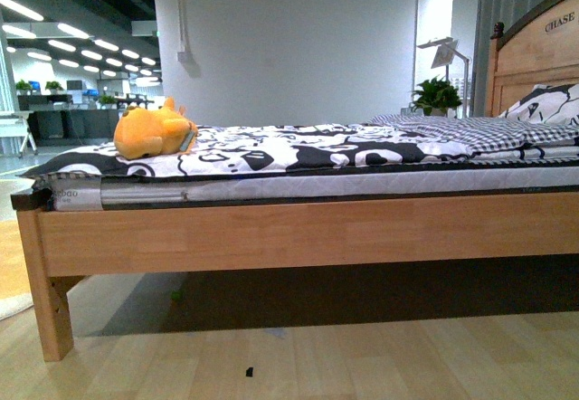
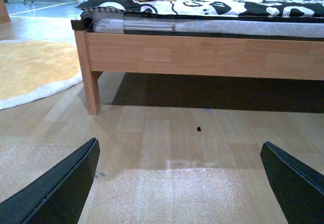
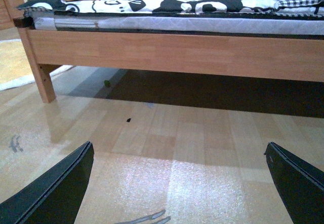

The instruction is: Put away toys

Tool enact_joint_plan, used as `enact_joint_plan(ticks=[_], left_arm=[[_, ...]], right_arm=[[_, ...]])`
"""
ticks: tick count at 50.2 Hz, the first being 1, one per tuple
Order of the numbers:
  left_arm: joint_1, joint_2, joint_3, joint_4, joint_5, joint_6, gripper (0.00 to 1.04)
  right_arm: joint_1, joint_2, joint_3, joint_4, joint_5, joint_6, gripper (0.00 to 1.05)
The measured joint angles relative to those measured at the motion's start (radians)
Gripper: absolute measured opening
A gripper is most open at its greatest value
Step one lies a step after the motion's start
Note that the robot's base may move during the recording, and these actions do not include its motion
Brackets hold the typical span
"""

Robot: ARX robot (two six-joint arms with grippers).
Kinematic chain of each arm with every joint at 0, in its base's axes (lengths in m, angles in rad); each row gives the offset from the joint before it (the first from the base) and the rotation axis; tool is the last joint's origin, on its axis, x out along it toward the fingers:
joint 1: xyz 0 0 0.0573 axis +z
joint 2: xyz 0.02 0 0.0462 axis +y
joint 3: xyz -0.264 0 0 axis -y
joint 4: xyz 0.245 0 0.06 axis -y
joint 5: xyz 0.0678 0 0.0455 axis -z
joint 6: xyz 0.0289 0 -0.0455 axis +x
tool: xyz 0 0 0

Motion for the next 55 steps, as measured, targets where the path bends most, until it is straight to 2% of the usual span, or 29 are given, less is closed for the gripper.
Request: enact_joint_plan(ticks=[55], left_arm=[[0.0, 0.0, 0.0, 0.0, 0.0, 0.0, 0.99]], right_arm=[[0.0, 0.0, 0.0, 0.0, 0.0, 0.0, 1.04]])
